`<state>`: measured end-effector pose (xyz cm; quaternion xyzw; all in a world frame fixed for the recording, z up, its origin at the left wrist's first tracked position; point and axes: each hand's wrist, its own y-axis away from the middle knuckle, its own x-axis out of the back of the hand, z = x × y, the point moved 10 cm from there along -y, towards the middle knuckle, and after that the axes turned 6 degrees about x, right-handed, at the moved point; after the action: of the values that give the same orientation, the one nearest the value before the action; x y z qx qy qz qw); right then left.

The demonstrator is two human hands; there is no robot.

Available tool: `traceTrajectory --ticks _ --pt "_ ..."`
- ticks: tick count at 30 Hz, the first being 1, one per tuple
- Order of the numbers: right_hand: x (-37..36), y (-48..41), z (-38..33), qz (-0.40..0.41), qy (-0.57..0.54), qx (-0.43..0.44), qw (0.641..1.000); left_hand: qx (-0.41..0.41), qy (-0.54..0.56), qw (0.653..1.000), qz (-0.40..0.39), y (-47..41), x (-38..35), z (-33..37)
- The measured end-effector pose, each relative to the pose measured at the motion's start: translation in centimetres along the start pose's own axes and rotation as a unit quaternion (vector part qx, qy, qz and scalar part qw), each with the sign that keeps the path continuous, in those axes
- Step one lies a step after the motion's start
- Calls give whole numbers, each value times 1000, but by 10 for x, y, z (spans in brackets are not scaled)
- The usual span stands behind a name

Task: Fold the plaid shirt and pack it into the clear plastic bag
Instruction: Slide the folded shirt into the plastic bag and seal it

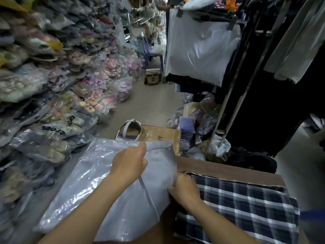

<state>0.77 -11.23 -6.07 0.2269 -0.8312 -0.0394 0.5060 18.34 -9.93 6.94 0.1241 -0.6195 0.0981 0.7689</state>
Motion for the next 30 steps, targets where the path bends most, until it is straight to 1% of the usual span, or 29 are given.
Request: traceTrajectory --ticks 3,5,7,9,13,14,16,18,19,21,23,25,27,29,30 --pt "-3 4 -32 20 110 120 986 -44 -36 996 -63 7 -14 12" --pt "-21 6 -44 -26 125 185 974 -49 -78 992 -90 11 -30 14" --pt "-48 8 -43 -102 138 215 961 -49 -118 986 -110 15 -47 12" --pt "-67 13 -40 -147 156 222 951 -35 -138 982 -122 20 -59 7" --pt "-73 11 -42 -111 181 210 954 10 -129 983 -128 29 -65 -8" --pt "-73 10 -44 -109 198 210 951 17 -128 984 -120 29 -63 -12" --pt "-73 8 -45 -111 234 211 943 25 -129 988 -76 26 -50 -22" --pt "-72 7 -47 -112 249 211 939 19 -125 992 -30 20 -36 -26" --pt "-71 6 -48 -118 251 210 938 9 -113 993 -27 17 -35 -26" --pt "-68 5 -50 -135 255 210 934 -19 -67 995 -71 17 -45 -21" --pt "-54 6 -58 -126 257 228 931 -44 -38 992 -115 23 -59 -14" --pt "-36 8 -62 -116 261 253 924 -56 -26 990 -131 28 -70 -9" --pt "-27 10 -50 -158 281 255 912 -61 -17 988 -144 33 -79 -4" --pt "-28 16 -30 -228 331 251 881 -65 -8 985 -160 37 -87 1" --pt "-28 18 -21 -247 346 250 870 -69 -5 984 -164 38 -91 3"
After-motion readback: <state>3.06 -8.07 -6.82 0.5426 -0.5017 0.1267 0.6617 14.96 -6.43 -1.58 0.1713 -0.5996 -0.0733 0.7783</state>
